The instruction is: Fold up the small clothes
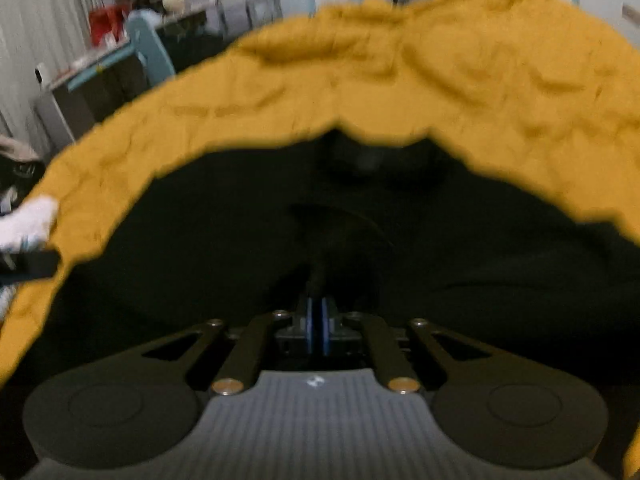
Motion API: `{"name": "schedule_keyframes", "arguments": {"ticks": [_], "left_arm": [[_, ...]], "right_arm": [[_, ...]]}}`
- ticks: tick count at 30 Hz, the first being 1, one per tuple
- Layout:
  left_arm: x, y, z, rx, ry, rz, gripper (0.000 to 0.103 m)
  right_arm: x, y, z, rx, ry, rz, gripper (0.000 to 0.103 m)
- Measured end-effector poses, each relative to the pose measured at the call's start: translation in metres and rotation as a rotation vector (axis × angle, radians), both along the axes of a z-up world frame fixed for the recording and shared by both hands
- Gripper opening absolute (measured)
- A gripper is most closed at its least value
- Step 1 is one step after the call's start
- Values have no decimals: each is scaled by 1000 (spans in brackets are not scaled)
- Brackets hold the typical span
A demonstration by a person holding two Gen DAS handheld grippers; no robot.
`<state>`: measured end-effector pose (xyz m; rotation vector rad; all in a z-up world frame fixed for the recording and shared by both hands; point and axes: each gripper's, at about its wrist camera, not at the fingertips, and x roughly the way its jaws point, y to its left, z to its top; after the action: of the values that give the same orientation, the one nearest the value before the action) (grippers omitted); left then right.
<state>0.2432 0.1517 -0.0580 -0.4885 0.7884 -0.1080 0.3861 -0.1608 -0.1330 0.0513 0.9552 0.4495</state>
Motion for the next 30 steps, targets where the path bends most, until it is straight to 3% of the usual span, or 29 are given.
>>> {"name": "schedule_keyframes", "arguments": {"ticks": [3,7,11,18,26,30], "left_arm": [[2,-3,-4,-32,4,-28,57],[8,-12,-9,-86,7,-60,61],[15,-20,-11,-138,6,-84,64],[37,-36,-24,-234,25,-142,70],[77,-64,-55,-327,78,-130,71],[92,-72,-65,-394,107,-111,83]], "right_arm": [[-3,1,-14,29,48,-5,7],[-11,-7,-8,165,111,44,35],[-25,-22,15,223,82,65,43],[-42,-87,30,130,-32,-123,43],[-69,-163,20,137,-36,-279,44],[-80,-177,11,147,-20,-310,44]]}}
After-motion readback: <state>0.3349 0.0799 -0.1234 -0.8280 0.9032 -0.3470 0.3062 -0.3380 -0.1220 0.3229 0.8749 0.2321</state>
